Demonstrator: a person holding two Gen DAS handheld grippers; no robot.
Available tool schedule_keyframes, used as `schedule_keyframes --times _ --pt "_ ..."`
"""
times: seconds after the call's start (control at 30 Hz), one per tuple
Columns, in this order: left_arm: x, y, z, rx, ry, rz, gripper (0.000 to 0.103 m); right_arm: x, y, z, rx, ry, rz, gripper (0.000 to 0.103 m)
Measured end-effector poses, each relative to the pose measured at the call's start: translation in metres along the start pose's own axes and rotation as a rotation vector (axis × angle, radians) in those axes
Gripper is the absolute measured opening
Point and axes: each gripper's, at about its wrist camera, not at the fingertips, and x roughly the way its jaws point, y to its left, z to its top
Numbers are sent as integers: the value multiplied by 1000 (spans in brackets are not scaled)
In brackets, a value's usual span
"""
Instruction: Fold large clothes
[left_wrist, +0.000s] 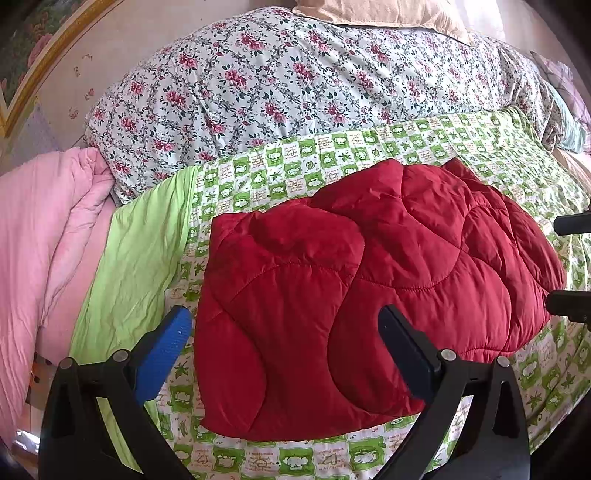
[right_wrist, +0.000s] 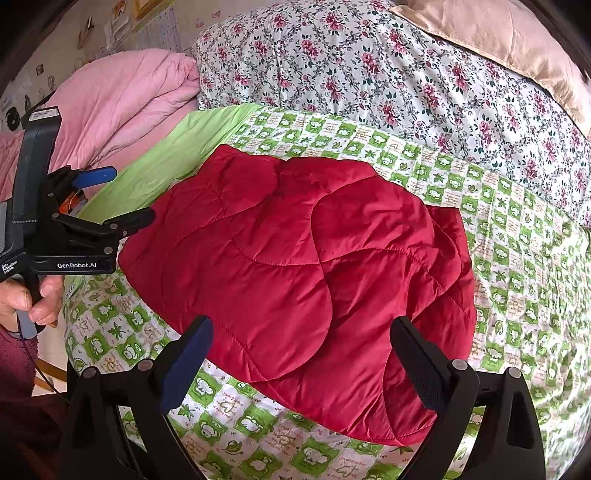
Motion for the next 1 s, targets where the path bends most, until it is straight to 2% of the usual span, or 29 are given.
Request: schedule_keyframes --times 0.4,1.0 --pt "10 2 1 -19 31 2 101 9 -10 1 21 8 2 97" --pt "8 2 3 -25 26 8 101 13 -19 0 41 9 -6 97"
